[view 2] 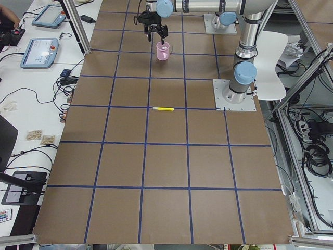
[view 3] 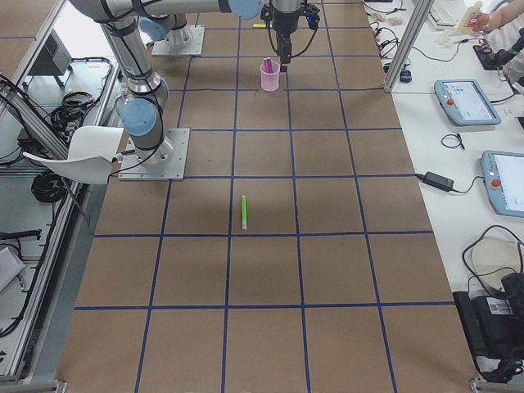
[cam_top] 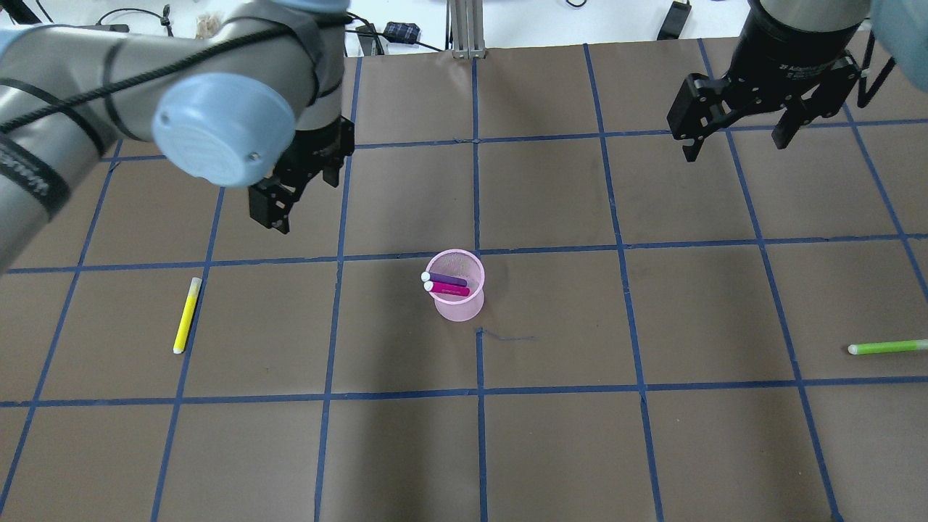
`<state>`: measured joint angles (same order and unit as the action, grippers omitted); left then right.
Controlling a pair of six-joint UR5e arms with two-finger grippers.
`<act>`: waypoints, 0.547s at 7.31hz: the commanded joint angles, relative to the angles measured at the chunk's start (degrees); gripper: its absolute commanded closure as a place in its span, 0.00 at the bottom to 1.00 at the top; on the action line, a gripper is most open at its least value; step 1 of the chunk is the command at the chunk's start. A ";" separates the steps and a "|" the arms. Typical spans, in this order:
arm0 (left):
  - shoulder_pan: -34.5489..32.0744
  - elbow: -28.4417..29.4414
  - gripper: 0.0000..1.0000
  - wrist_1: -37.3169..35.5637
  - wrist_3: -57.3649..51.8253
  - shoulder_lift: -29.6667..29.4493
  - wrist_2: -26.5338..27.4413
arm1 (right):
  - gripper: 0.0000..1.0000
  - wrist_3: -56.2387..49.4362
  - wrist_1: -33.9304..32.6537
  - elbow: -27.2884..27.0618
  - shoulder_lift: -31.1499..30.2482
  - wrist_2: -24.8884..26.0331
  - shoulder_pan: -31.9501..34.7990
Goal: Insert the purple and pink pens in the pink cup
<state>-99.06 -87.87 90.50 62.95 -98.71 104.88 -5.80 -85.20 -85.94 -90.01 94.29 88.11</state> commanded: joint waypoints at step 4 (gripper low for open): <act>11.06 -0.72 0.00 2.40 -47.67 5.37 -10.18 | 0.00 5.35 -3.91 0.26 -0.16 -7.90 -0.13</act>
<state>-90.36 -88.32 92.95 24.27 -93.51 99.46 -2.09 -87.38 -85.28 -89.90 88.24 87.96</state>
